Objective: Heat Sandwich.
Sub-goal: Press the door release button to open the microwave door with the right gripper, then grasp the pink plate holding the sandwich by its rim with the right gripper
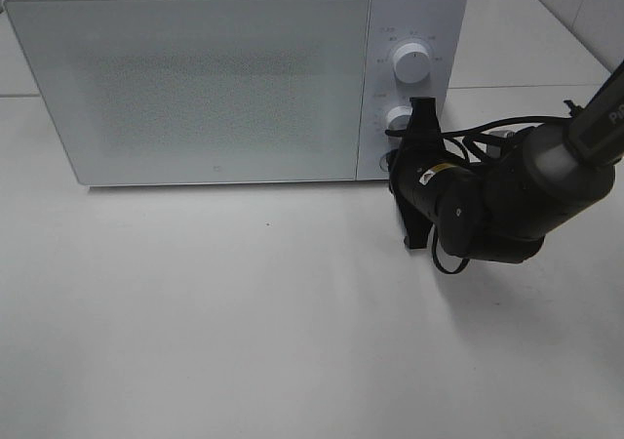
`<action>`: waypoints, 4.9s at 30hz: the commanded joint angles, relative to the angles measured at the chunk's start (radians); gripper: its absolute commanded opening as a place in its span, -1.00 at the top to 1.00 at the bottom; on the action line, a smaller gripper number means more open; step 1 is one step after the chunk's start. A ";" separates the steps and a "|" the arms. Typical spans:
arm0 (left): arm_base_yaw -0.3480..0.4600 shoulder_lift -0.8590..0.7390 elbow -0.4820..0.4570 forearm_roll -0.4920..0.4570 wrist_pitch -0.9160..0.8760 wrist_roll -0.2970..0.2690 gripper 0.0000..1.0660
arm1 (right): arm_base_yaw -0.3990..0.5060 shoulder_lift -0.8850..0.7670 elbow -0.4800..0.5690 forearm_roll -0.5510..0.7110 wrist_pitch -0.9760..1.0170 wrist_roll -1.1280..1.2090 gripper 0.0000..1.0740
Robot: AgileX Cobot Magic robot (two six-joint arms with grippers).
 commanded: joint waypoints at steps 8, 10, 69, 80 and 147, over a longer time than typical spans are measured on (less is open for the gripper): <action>-0.001 -0.026 0.003 -0.004 -0.012 0.000 -0.90 | -0.004 0.025 -0.033 0.005 -0.059 -0.006 0.99; -0.001 -0.026 0.003 -0.004 -0.012 0.000 -0.90 | -0.004 0.027 -0.048 0.005 -0.060 -0.010 0.99; -0.001 -0.026 0.003 -0.004 -0.012 0.000 -0.90 | -0.006 0.093 -0.304 0.127 -0.247 -0.199 0.99; -0.001 -0.026 0.003 -0.004 -0.012 0.000 -0.90 | 0.011 0.001 -0.180 0.125 -0.053 -0.194 0.99; -0.001 -0.026 0.003 -0.004 -0.012 0.000 -0.90 | -0.014 -0.605 -0.133 -0.424 1.698 -1.823 0.85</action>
